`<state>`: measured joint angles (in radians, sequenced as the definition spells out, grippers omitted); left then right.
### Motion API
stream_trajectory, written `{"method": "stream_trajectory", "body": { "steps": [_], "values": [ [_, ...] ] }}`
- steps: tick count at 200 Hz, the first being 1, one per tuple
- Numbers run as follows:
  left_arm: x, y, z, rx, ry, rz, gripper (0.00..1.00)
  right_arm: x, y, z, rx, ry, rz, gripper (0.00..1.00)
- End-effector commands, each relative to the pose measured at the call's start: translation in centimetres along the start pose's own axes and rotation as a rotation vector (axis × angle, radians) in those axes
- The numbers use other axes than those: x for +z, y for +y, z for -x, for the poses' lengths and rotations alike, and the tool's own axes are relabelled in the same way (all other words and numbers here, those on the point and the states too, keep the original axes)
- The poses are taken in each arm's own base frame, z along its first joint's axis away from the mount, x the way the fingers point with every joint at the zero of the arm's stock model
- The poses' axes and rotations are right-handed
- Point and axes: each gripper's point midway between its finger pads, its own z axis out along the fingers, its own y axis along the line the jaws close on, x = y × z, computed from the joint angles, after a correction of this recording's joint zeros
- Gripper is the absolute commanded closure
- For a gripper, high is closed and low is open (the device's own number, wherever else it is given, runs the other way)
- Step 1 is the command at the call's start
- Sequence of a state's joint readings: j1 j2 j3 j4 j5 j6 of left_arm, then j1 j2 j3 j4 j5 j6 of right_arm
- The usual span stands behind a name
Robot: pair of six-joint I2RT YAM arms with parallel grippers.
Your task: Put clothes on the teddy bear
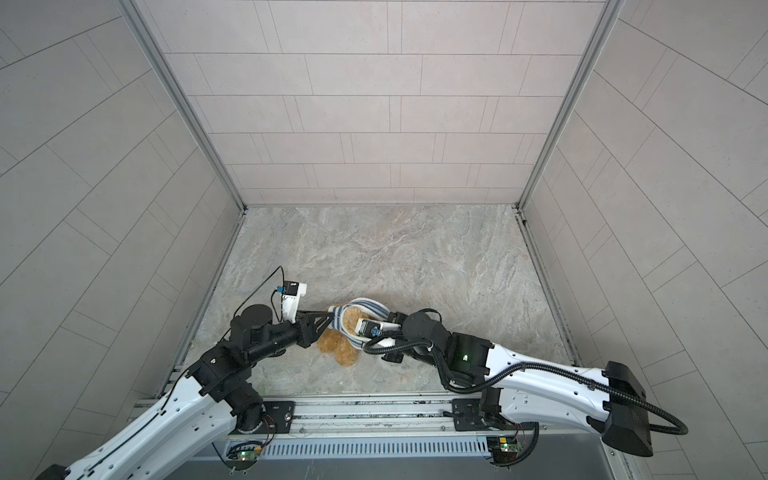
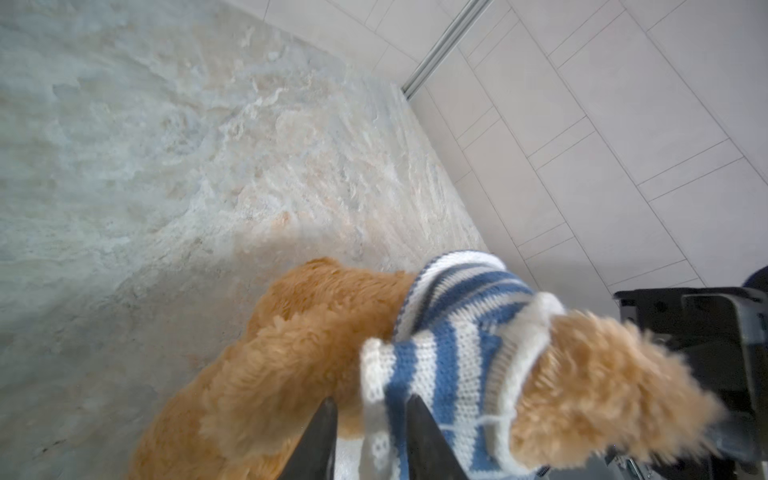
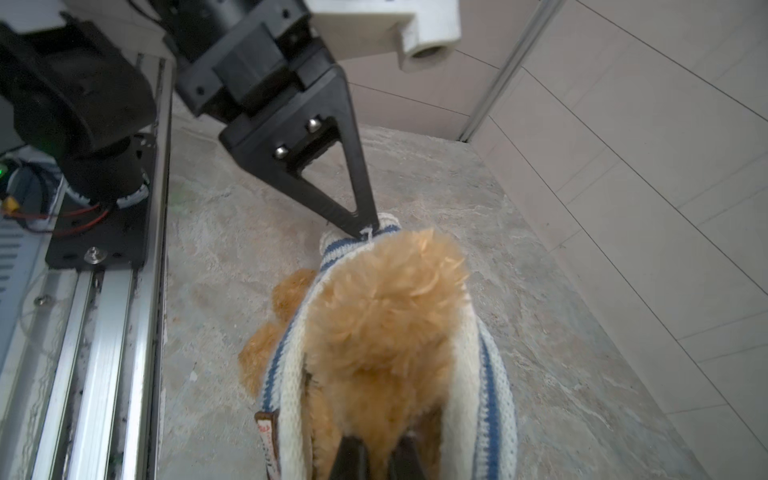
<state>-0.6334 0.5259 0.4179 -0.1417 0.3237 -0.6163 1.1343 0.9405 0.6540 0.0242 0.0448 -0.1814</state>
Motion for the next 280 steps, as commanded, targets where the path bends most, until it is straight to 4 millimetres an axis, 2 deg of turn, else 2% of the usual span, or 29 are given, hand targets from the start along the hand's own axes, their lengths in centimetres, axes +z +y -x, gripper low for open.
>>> {"method": "stream_trajectory", "body": {
  "steps": [1,12,27,58,84,115,143,184,230,254,280],
  "values": [
    [-1.2,-1.3,2.4,0.02,-0.101,-0.028,0.48,-0.8,-3.0,4.4,0.313,-0.156,-0.123,1.0],
    [-1.6,-1.6,2.8,0.004,-0.139,-0.05,0.38,-0.9,-4.2,4.4,0.438,-0.177,-0.184,1.0],
    [-2.0,-2.2,3.0,-0.015,-0.181,-0.09,0.32,-1.1,-5.6,4.2,0.58,-0.195,-0.26,1.0],
    [-2.0,-3.6,2.8,-0.02,-0.206,-0.151,0.3,-1.2,-7.8,3.4,0.821,-0.275,-0.387,1.0],
    [-1.2,-5.2,2.0,-0.011,-0.197,-0.2,0.29,-1.3,-8.9,4.1,0.887,-0.343,-0.437,1.0],
    [0.7,-6.9,1.6,-0.032,-0.188,-0.265,0.35,-1.4,-9.7,5.0,0.907,-0.37,-0.465,1.0],
    [2.6,-9.2,1.9,-0.026,-0.17,-0.316,0.39,-1.2,-9.8,4.5,0.927,-0.37,-0.482,1.0],
    [4.8,-11.0,1.3,-0.027,-0.124,-0.35,0.41,-1.3,-9.8,4.0,0.95,-0.391,-0.485,1.0],
    [6.1,-11.3,0.6,-0.024,-0.101,-0.331,0.43,-1.5,-9.7,3.5,0.957,-0.406,-0.484,1.0],
    [6.6,-11.2,0.5,-0.027,-0.096,-0.319,0.53,-1.8,-9.9,3.6,0.961,-0.416,-0.486,1.0],
    [6.9,-10.9,0.2,-0.032,-0.085,-0.304,0.73,-1.9,-10.0,3.7,0.961,-0.421,-0.492,1.0]
  ]
}}
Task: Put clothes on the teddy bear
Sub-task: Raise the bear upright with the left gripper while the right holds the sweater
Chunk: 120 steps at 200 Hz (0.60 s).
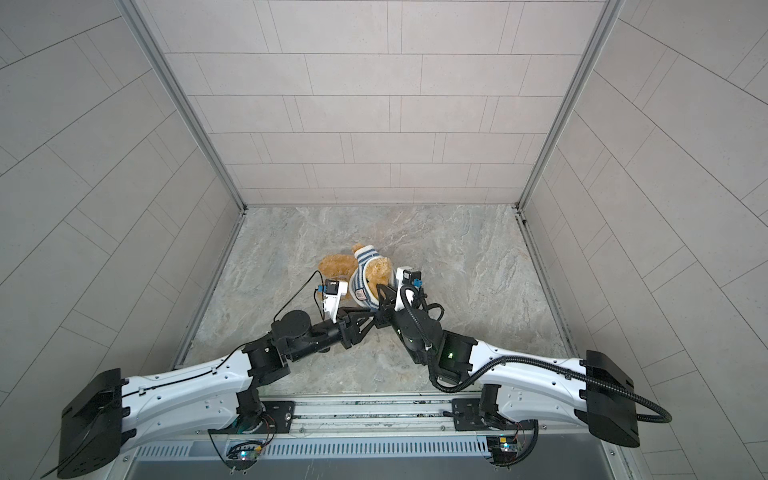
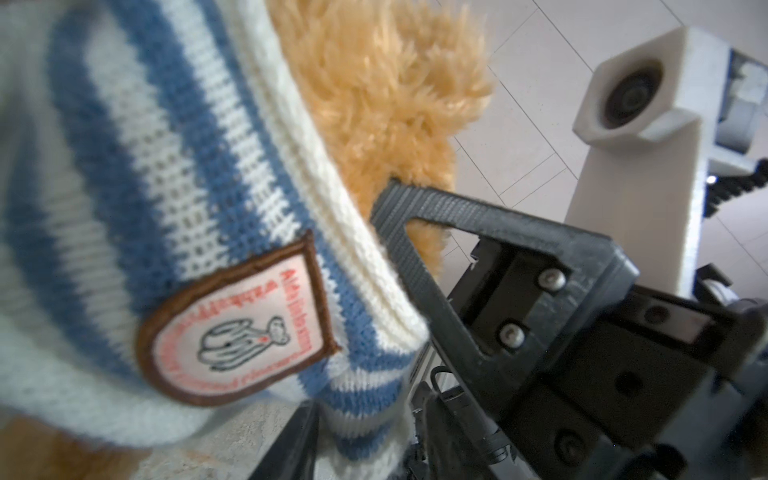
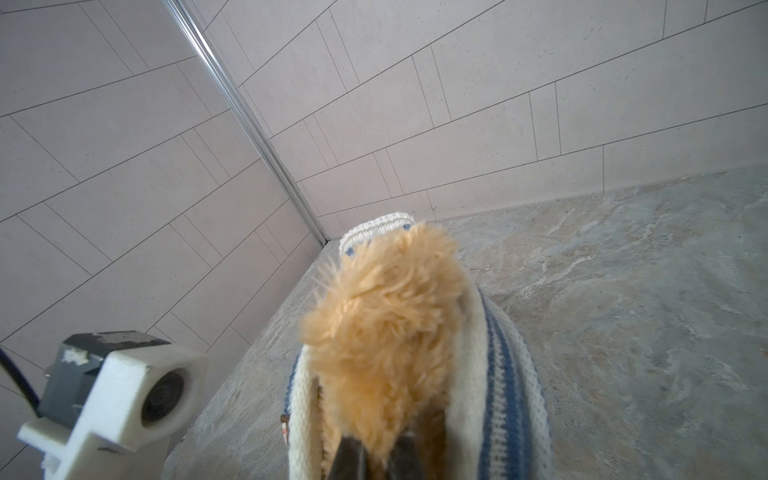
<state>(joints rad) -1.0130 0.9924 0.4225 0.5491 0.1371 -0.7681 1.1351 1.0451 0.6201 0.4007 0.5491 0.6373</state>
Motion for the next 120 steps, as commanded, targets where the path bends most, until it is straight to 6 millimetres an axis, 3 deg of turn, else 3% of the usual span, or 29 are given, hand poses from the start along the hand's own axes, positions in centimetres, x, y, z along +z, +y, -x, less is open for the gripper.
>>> {"method": "stream_trajectory", "body": {
  "steps": [1,30,65,78,120],
  "values": [
    [0.2,-1.3,1.4,0.004,-0.041,-0.029,0.74,-0.6,0.2,2.4,0.087,-0.086,0.014,1.0],
    [0.2,-0.6,0.6,-0.018,-0.021,-0.016,0.9,-0.6,-0.2,1.9,0.079,-0.083,0.009,1.0],
    [0.1,0.3,-1.0,-0.022,0.007,0.005,0.94,-0.7,-0.3,2.2,0.083,-0.093,0.007,1.0],
    [0.2,1.0,-2.1,-0.022,0.035,0.029,1.0,-0.9,-0.5,2.3,0.091,-0.106,0.005,1.0],
    [-0.5,4.3,-5.3,-0.038,0.089,0.11,1.0,-1.6,-1.1,2.8,0.089,-0.119,-0.006,1.0]
  ]
}}
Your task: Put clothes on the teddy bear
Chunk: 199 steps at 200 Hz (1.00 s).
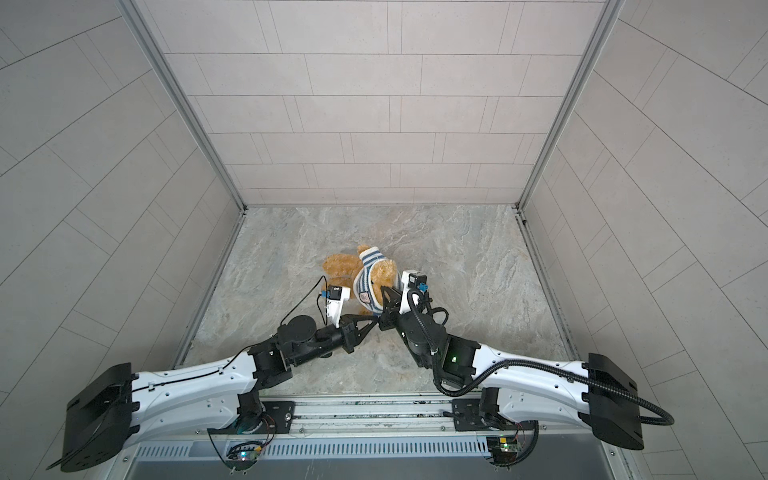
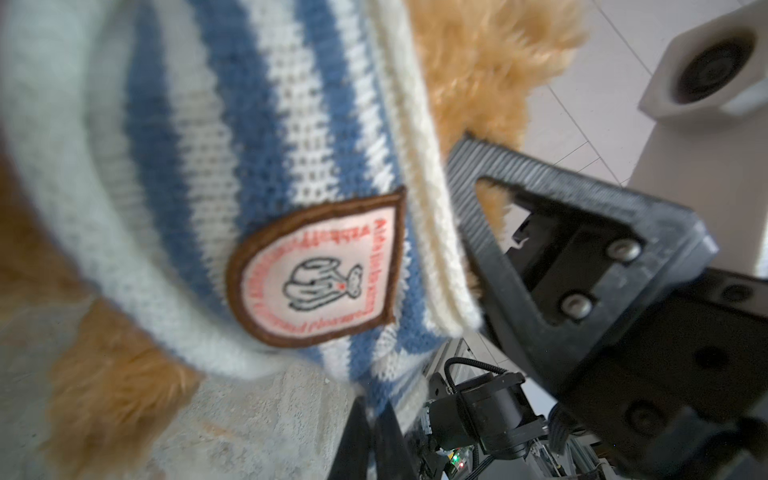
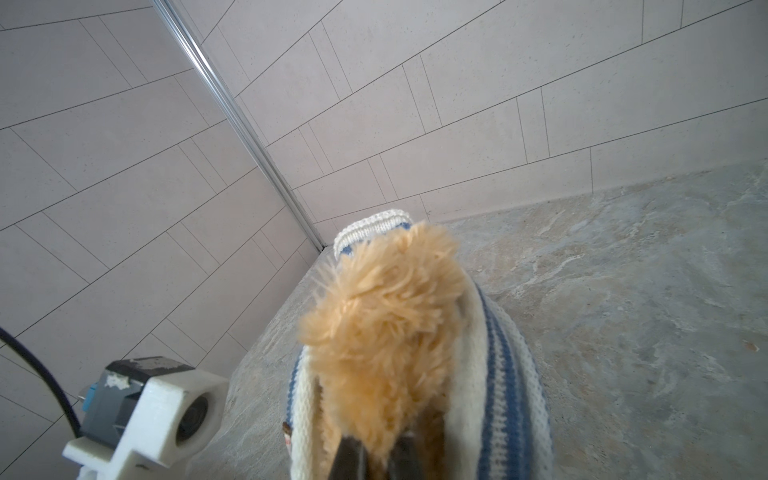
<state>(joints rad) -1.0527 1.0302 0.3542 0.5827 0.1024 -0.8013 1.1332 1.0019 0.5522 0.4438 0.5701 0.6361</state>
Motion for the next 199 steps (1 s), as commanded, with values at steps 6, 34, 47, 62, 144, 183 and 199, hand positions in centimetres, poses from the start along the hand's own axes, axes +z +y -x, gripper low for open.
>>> {"method": "stream_trajectory", "body": {
  "steps": [6,34,47,62,144,183,199],
  "values": [
    [-0.4,2.6,-2.2,-0.007,0.034,0.073,1.0,-0.8,0.2,3.0,0.079,-0.093,0.006,1.0],
    [-0.5,4.9,-3.0,0.014,0.052,0.166,1.0,-1.0,0.2,3.1,0.096,-0.092,0.015,1.0],
    [-0.3,5.9,-3.4,0.036,0.071,0.217,1.0,-1.2,0.4,3.3,0.121,-0.097,0.031,1.0],
    [-0.1,6.9,-3.6,0.064,0.083,0.27,1.0,-1.3,0.7,3.6,0.152,-0.104,0.056,1.0],
    [0.1,11.4,-4.5,0.023,0.136,0.392,1.0,-2.6,1.4,5.1,0.255,-0.134,0.141,1.0],
    [-0.3,13.0,-3.6,0.015,0.112,0.446,1.0,-2.9,1.8,5.5,0.306,-0.118,0.18,1.0],
    [-0.4,13.5,-3.2,0.014,0.103,0.464,1.0,-2.5,1.9,5.1,0.356,-0.088,0.214,1.0]
  ]
}}
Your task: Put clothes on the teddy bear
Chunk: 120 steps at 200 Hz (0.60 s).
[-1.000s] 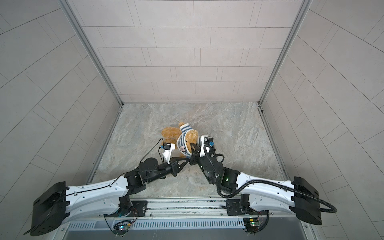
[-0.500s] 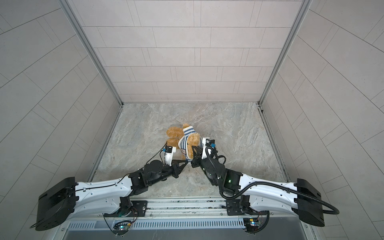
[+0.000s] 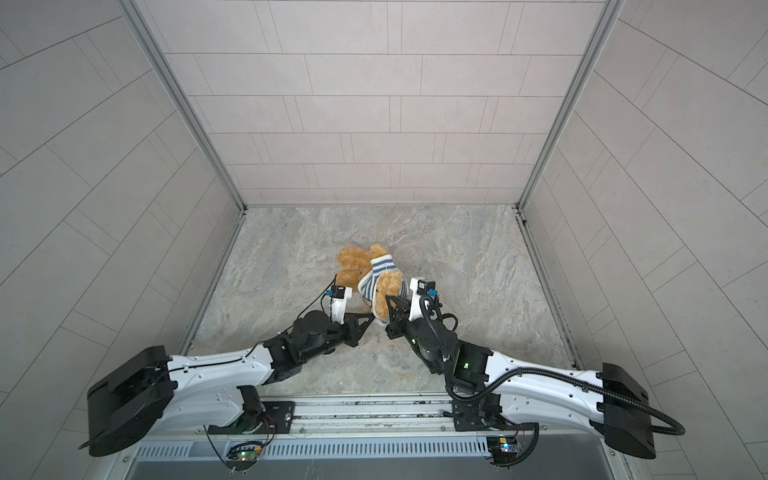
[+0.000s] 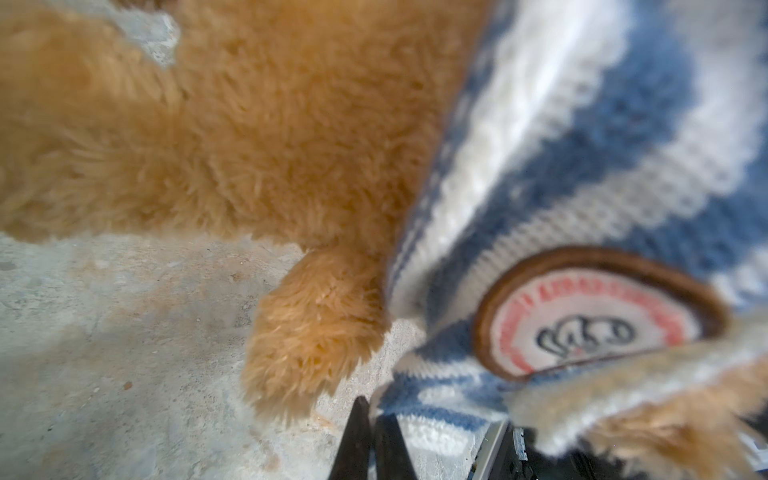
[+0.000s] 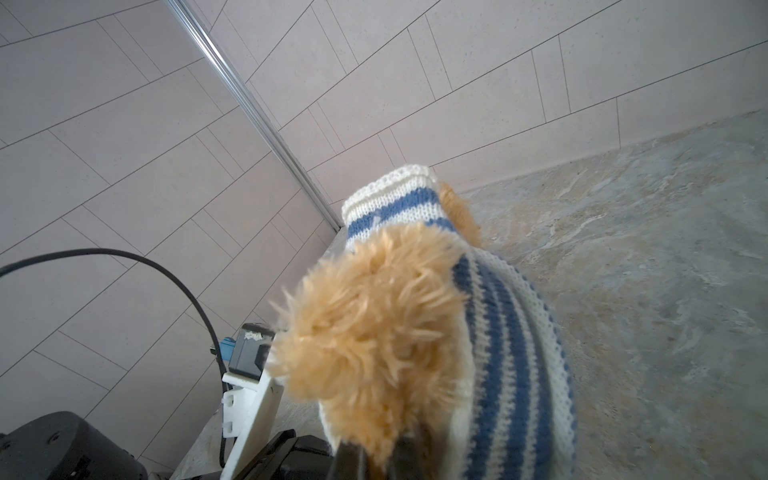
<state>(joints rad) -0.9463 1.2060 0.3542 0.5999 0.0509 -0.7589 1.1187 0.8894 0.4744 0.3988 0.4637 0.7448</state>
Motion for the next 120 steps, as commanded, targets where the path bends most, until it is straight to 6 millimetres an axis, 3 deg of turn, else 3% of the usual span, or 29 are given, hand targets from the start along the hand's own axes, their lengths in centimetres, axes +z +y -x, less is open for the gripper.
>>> {"method": "stream_trajectory", "body": {
  "steps": [1,30,48,67,81,120],
  "values": [
    [-0.5,6.5,-3.0,0.01,0.099,0.243,1.0,-1.1,3.3,5.9,0.244,-0.146,0.161,1.0],
    [-0.1,5.3,-1.5,0.029,0.074,0.197,1.0,-0.8,3.1,5.1,0.242,-0.106,0.161,1.0],
    [0.2,2.5,-0.8,0.035,0.061,0.07,0.99,-0.4,2.9,4.2,0.203,-0.079,0.141,1.0],
    [-0.1,-0.8,-0.7,0.054,0.065,-0.063,0.91,0.4,2.7,3.0,0.157,-0.03,0.135,1.0],
    [-0.6,-2.2,-1.1,0.069,0.087,-0.107,0.84,1.1,2.5,2.2,0.117,0.018,0.138,1.0],
    [-3.0,-1.2,-2.6,0.054,0.12,-0.115,0.59,2.0,1.9,1.9,-0.067,0.157,0.174,1.0]
  ]
}}
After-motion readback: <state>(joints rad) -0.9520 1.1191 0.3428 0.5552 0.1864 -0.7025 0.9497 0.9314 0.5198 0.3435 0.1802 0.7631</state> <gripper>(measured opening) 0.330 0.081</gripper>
